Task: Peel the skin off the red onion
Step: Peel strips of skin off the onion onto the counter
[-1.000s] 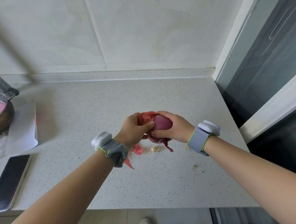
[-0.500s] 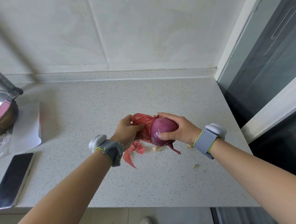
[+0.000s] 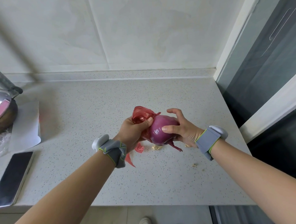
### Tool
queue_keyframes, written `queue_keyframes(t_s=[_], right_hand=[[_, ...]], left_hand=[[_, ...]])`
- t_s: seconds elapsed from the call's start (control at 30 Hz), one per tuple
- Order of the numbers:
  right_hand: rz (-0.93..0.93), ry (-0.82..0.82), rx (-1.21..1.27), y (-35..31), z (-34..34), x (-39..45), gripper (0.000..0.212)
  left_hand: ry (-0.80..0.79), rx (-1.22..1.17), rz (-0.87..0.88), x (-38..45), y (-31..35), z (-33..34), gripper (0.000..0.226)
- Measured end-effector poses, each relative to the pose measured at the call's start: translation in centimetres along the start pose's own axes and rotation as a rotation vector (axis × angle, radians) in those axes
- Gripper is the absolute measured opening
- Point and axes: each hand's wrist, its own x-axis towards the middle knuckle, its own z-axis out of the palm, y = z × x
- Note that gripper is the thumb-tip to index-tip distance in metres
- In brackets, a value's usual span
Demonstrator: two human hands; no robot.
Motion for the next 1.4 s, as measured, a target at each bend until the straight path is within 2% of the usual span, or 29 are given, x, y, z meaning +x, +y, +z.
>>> queue_keyframes(t_s=[0.07, 0.17, 0.27, 0.43, 0.57, 0.6, 0.7, 0.8, 0.97, 1.07, 1.13, 1.2, 1.3, 1.37, 1.4], right_hand=[[0.004, 0.052, -0.036, -0.1, 0.2, -0.2, 0.085], [-0.027, 0.112, -0.226, -0.4, 1.1, -0.5, 0.067], [-0.078, 0.159, -0.491, -0.4, 2.1, -0.4, 0.070], [-0.109, 0.114, -0.508, -0.4, 2.0, -0.8, 0.066], [-0.086, 0.100, -0.204, -0.2, 1.8, -1.1, 0.075], [-0.089, 0.097, -0.170, -0.2, 1.8, -1.0, 0.074], [-0.039, 0.069, -0.084, 0.4, 2.3, -0.8, 0.070], [0.072, 0.050, 0.155, 1.4, 2.5, -0.7, 0.073], [0.130, 0.063, 0.448, 1.7, 1.8, -1.0, 0.063], [0.164, 0.117, 0.605, 1.3, 1.3, -1.1, 0.060], [0.180, 0.156, 0.718, 1.0, 1.1, -1.0, 0.062], [0.186, 0.176, 0.768, 1.0, 1.0, -0.8, 0.055], [0.225, 0.228, 0.780, 0.9, 1.1, -0.4, 0.053], [0.255, 0.288, 0.781, 0.8, 1.4, 0.0, 0.056], [0.258, 0.317, 0.785, 0.7, 1.5, 0.1, 0.057]], left_hand=[[0.039, 0.097, 0.061, 0.1, 0.1, 0.0, 0.007], [0.122, 0.306, 0.183, 0.2, 0.2, 0.2, 0.008], [0.185, 0.497, 0.242, 0.2, 0.3, 0.6, 0.019], [0.267, 0.453, 0.184, 0.3, -0.1, -0.2, 0.009], [0.412, 0.085, 0.040, 0.7, 0.2, -1.2, 0.007], [0.426, 0.089, 0.045, 1.0, 0.3, -1.6, 0.008], [0.466, 0.329, 0.097, 2.2, -0.2, -2.6, 0.015], [0.535, 0.428, 0.067, 2.9, -1.1, -3.3, 0.025], [0.622, 0.479, 0.017, 3.6, -2.4, -4.9, 0.011], [0.587, 0.481, -0.044, 3.8, -2.7, -5.5, 0.016], [0.518, 0.452, -0.091, 4.0, -2.7, -5.4, 0.029], [0.441, 0.460, -0.139, 4.1, -2.7, -5.1, 0.039], [0.250, 0.747, -0.171, 3.7, -2.4, -4.3, 0.030], [0.219, 0.953, -0.090, 3.0, -1.8, -3.4, 0.037], [0.228, 0.961, -0.012, 2.5, -1.5, -2.7, 0.044]])
